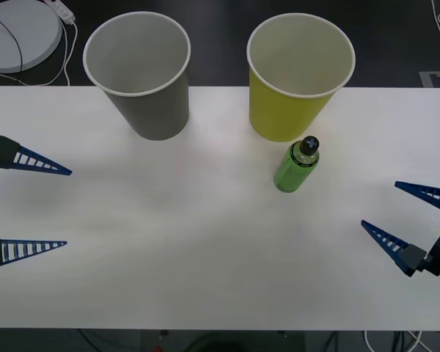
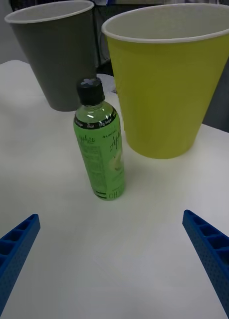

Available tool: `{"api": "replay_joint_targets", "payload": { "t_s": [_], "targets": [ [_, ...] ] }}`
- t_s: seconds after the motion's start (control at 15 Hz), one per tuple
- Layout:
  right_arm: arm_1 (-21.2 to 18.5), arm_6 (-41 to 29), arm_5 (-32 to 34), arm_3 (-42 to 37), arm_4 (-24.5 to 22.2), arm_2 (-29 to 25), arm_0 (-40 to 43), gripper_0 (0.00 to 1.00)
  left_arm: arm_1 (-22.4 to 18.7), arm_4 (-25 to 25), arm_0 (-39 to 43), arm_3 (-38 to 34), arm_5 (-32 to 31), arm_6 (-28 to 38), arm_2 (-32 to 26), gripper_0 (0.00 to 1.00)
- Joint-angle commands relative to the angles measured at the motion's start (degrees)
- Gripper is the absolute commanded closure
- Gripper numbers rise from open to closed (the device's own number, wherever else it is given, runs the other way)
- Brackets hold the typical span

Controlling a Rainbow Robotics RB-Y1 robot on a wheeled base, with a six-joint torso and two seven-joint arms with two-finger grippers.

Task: Put the can into the green bin and the plastic bottle into the gray bin

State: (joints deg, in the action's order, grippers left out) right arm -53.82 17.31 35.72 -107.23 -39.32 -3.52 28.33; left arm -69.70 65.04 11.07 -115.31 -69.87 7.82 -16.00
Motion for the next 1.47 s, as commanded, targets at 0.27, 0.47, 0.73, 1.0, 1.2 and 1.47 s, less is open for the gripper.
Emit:
{"api": "replay_joint_targets", "payload": {
  "t_s": [0.27,0.47,0.73,1.0,1.2,1.47],
  "targets": [
    [5.0,0.9,-1.3,2.3,-4.2,2.5,-6.0,0.00,0.0,0.0,0.0,0.0,0.0,0.0,0.0,0.00],
    [5.9,1.1,-2.3,4.5,-4.6,5.1,-9.6,0.00,0.0,0.0,0.0,0.0,0.0,0.0,0.0,0.00],
    [7.1,0.7,-3.6,6.0,-5.7,7.4,-12.9,0.00,0.0,0.0,0.0,0.0,0.0,0.0,0.0,0.00],
    [7.2,0.9,-5.3,7.4,-7.0,10.7,-16.5,0.00,0.0,0.0,0.0,0.0,0.0,0.0,0.0,0.00],
    [7.2,1.0,-6.1,8.2,-7.0,13.4,-18.8,0.00,0.0,0.0,0.0,0.0,0.0,0.0,0.0,0.00],
    [7.8,1.1,-7.0,9.3,-7.3,16.0,-21.5,0.00,0.0,0.0,0.0,0.0,0.0,0.0,0.0,0.00]
  ]
}}
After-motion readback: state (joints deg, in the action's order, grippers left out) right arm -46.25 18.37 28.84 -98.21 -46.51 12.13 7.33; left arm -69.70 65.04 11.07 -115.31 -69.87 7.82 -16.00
